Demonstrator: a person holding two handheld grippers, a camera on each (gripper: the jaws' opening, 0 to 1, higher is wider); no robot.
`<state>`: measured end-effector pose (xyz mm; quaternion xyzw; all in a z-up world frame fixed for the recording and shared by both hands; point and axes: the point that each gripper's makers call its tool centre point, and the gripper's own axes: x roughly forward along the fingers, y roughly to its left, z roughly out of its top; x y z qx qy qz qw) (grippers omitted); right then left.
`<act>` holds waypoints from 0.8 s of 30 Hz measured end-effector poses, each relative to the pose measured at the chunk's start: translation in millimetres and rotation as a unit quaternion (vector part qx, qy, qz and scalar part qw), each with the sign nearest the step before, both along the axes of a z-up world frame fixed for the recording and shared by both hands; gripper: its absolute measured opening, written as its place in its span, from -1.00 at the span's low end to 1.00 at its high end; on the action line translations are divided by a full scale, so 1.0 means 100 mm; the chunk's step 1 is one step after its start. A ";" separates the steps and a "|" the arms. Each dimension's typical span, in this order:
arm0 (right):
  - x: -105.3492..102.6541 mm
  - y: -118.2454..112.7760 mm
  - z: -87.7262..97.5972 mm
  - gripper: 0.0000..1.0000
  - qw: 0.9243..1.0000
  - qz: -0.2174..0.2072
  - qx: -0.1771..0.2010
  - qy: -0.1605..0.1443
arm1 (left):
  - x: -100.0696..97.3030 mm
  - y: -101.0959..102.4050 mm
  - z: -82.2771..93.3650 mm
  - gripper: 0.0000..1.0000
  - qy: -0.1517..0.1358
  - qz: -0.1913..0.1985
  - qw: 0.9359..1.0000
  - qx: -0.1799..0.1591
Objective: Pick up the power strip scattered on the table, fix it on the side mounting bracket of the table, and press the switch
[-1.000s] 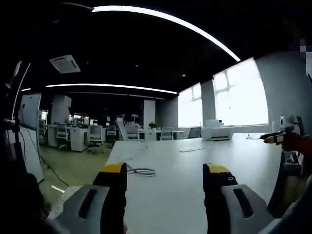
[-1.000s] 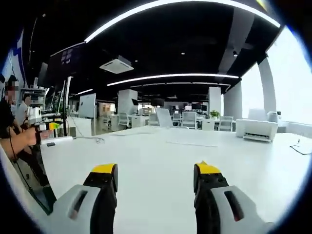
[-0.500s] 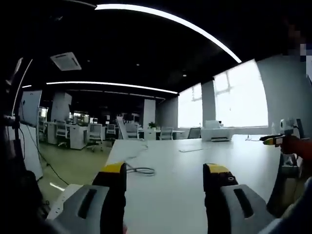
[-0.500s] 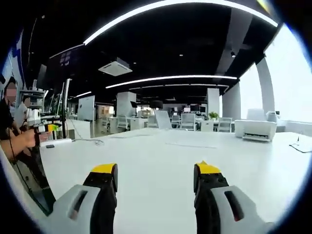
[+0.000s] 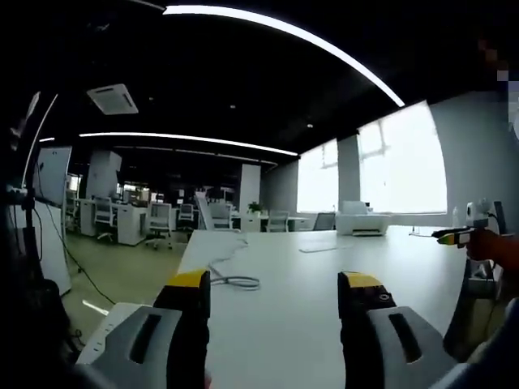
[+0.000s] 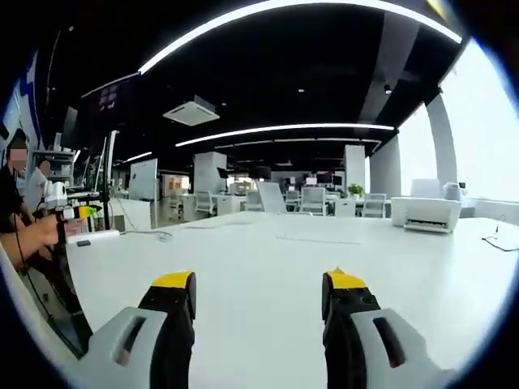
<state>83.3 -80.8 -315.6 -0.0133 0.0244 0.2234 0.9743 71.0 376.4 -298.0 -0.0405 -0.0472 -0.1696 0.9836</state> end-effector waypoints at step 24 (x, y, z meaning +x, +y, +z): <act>-0.03 -0.06 0.04 0.17 1.000 -0.002 -0.003 -0.005 | -0.08 0.27 0.24 0.40 0.028 -0.001 1.000 0.006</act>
